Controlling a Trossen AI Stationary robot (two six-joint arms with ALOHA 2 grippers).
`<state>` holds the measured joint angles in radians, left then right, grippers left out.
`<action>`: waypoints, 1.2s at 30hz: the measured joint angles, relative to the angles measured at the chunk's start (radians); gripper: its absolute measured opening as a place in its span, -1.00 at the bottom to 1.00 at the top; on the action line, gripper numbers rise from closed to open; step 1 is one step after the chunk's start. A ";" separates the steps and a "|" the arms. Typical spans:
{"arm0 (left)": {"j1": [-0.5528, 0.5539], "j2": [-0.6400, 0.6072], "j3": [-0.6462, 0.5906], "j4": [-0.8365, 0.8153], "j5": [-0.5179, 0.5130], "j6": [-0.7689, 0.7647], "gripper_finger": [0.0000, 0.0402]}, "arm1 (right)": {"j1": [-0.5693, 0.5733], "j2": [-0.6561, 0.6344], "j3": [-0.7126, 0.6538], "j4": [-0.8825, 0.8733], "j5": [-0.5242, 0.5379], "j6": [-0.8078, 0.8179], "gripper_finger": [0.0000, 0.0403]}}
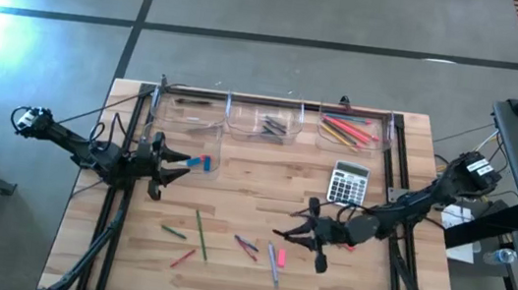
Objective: Sort crayons/erasers/pens/pencils in bins
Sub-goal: Put the black pen into the top left transparent bin
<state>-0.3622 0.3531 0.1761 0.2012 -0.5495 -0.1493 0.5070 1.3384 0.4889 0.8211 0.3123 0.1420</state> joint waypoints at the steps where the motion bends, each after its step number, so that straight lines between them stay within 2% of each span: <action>1: 0.000 0.000 0.000 0.000 0.000 0.000 -0.17 | -0.009 0.012 0.004 0.000 -0.016 0.017 -0.82; 14: 0.000 0.000 0.000 0.000 -0.004 -0.003 -0.17 | -0.089 0.104 0.079 0.012 -0.138 0.042 -0.81; 19: 0.000 0.039 -0.002 0.006 -0.005 -0.130 -0.17 | -0.102 0.098 0.080 0.029 -0.136 0.020 -0.81; 22: 0.000 0.116 -0.003 0.013 -0.005 -0.236 -0.17 | -0.103 0.097 0.080 0.025 -0.128 0.004 -0.81; 24: 0.000 0.181 -0.003 0.080 -0.003 -0.265 -0.17 | -0.107 0.097 0.080 0.026 -0.128 0.011 -0.81; 31: 0.000 0.503 -0.003 0.531 0.115 -0.186 -0.17 | -0.109 0.097 0.080 0.024 -0.073 -0.009 -0.81; 34: 0.000 0.655 0.026 0.693 0.129 -0.152 -0.17 | -0.109 0.097 0.080 0.022 -0.063 -0.031 -0.81; 36: 0.000 0.756 0.060 0.746 0.130 -0.150 -0.17 | -0.108 0.097 0.080 0.021 -0.042 -0.030 -0.81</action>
<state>-0.3626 1.1087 0.2364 0.9468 -0.4198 -0.2996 0.3988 1.4357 0.5694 0.8425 0.2700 0.1116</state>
